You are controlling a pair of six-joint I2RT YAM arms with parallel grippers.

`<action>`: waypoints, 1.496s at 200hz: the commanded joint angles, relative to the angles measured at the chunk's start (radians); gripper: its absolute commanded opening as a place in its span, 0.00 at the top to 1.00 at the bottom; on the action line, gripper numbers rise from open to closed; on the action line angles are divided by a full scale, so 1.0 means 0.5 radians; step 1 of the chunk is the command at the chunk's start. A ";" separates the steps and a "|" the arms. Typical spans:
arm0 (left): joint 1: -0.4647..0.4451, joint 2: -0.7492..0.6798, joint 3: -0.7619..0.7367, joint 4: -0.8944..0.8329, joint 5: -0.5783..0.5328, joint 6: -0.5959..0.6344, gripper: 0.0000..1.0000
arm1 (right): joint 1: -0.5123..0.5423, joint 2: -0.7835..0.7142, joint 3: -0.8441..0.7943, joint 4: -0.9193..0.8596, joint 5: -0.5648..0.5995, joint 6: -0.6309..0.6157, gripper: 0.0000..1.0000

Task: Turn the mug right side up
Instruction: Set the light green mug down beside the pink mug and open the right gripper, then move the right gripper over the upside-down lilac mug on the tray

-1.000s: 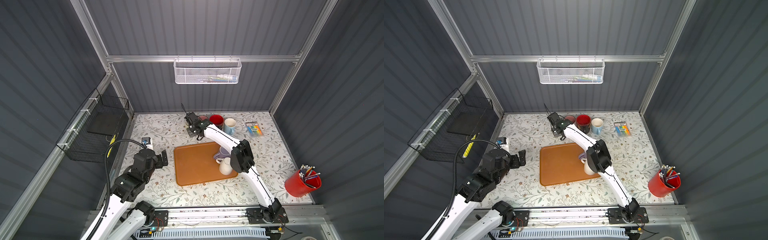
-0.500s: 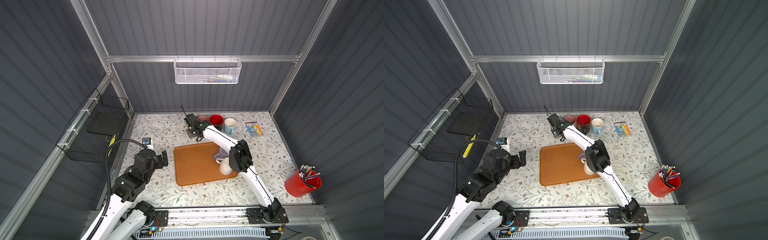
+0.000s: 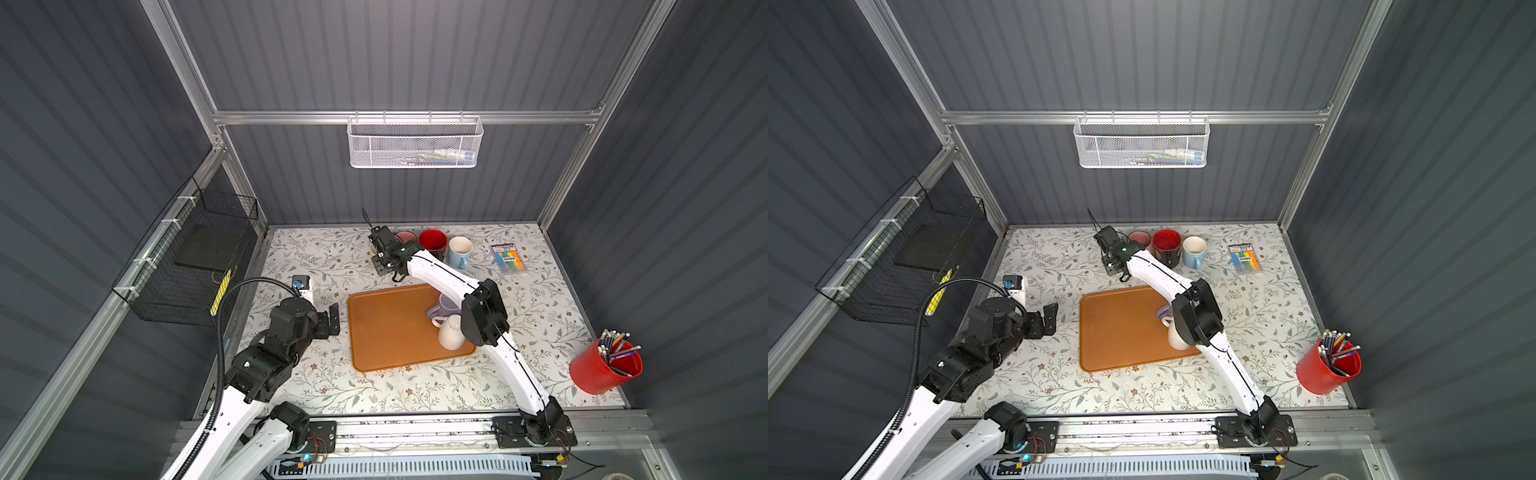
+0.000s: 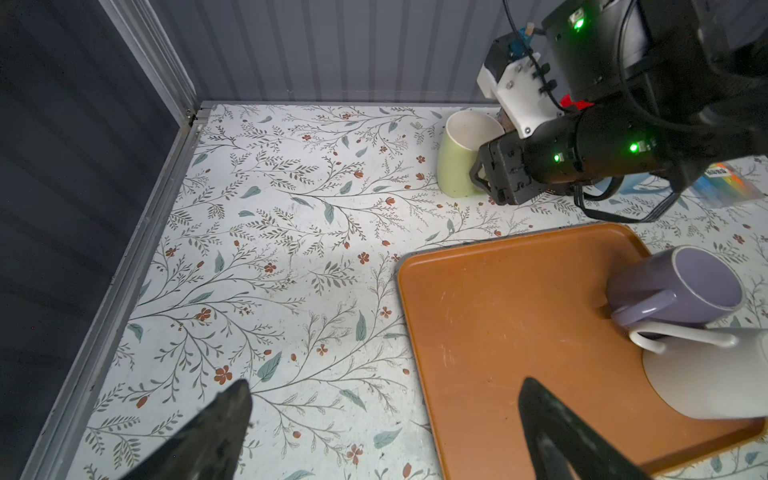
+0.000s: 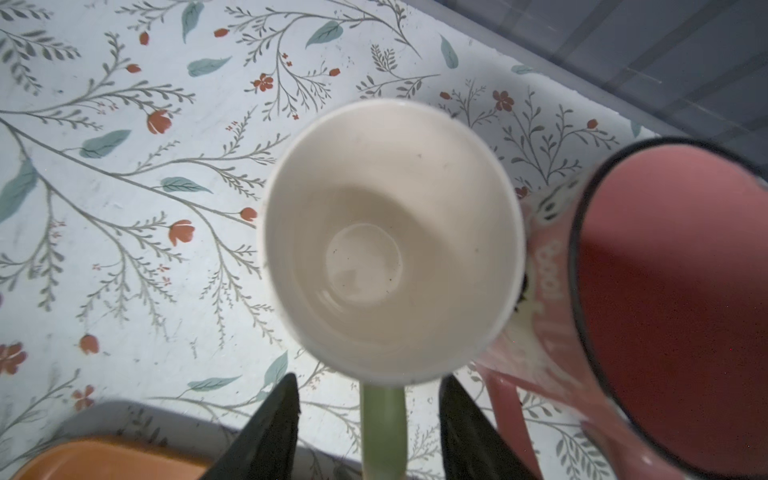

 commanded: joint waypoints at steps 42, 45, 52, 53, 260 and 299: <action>-0.002 0.230 0.094 -0.046 0.059 0.087 0.00 | 0.023 -0.665 -0.556 0.152 -0.035 0.022 0.40; -0.001 0.241 0.101 -0.049 0.060 0.087 0.00 | 0.024 -0.700 -0.588 0.150 -0.034 0.025 0.40; -0.001 0.259 0.119 -0.054 0.067 0.084 0.00 | 0.026 -0.774 -0.653 0.147 -0.031 0.031 0.39; -0.001 0.264 0.123 -0.054 0.066 0.084 0.00 | 0.026 -0.783 -0.665 0.147 -0.031 0.031 0.40; -0.003 0.393 0.118 0.001 0.142 0.050 0.00 | -0.654 -2.177 -2.534 0.356 -0.794 0.483 0.13; -0.002 0.373 0.103 -0.002 0.135 0.048 0.00 | -0.681 -2.057 -2.532 0.434 -0.885 0.505 0.13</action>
